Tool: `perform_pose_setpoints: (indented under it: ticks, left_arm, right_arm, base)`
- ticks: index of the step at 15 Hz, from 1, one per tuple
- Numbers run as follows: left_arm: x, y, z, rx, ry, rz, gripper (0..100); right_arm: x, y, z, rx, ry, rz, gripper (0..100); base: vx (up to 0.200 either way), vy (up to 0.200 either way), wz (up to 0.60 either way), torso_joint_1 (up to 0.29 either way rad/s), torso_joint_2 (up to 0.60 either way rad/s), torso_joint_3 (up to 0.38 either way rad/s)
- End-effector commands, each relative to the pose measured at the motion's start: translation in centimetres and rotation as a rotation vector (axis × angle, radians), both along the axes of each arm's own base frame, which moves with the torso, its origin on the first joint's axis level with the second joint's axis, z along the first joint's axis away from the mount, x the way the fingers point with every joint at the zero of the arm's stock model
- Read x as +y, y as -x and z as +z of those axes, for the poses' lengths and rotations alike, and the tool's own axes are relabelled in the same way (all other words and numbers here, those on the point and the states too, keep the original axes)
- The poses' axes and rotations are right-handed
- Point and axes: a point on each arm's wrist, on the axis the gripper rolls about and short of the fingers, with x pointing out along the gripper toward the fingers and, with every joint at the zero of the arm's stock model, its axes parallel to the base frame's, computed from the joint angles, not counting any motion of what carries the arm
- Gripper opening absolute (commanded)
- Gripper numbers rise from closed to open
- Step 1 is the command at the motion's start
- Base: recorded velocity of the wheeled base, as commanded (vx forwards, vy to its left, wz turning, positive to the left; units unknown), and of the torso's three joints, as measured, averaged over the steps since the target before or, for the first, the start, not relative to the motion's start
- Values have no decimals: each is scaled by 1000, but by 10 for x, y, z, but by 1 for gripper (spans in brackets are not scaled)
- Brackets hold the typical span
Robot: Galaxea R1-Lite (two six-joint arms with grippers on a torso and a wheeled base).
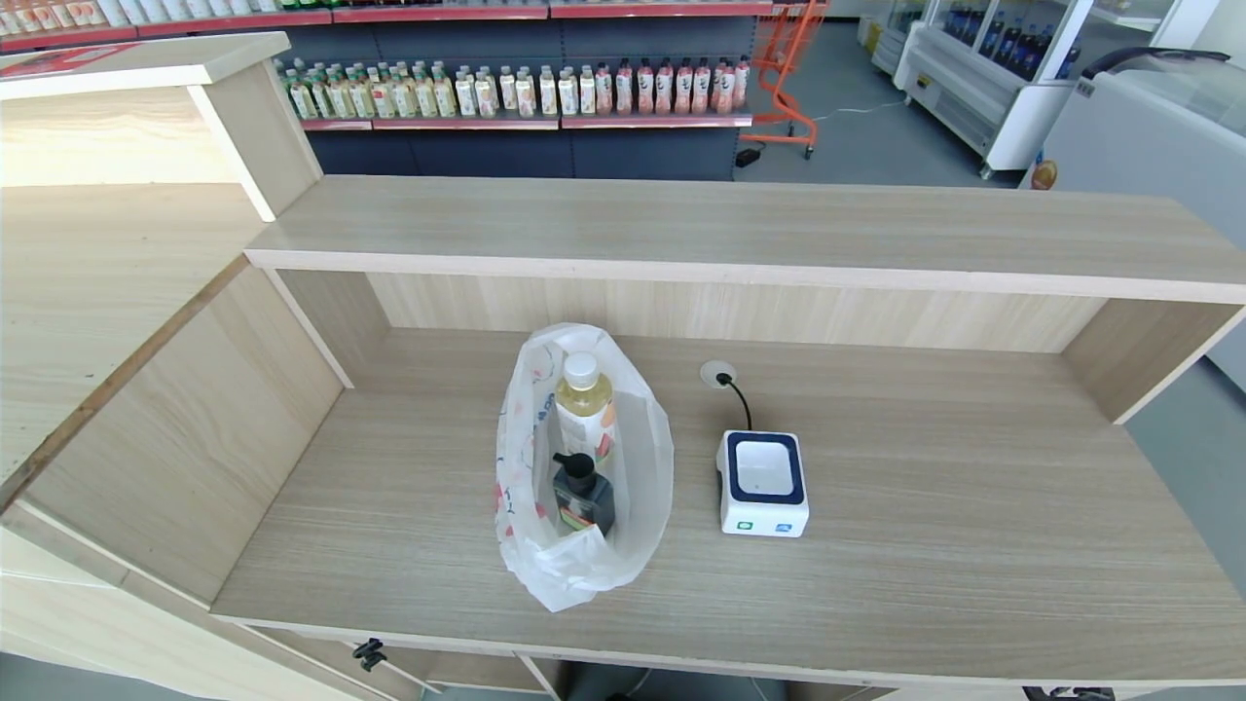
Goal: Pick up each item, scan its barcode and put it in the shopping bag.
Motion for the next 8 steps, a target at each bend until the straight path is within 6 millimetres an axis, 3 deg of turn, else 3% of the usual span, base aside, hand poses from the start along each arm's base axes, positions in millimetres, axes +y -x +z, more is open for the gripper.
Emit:
perform_pose_setpoints:
  ticks: [1, 3, 8]
  left_arm:
    - [0, 0, 0, 0, 0, 0, 100]
    - [0, 0, 0, 0, 1, 0, 100]
    - [0, 0, 0, -4, -42, 0, 100]
  right_arm:
    - [0, 0, 0, 5, -2, 0, 0]
    - [0, 0, 0, 5, -2, 0, 0]
    - [0, 0, 0, 5, -2, 0, 0]
  base:
    - [0, 0, 0, 0, 0, 0]
    - [0, 0, 0, 0, 0, 0]
    - [0, -200, 0, 4, 1, -1]
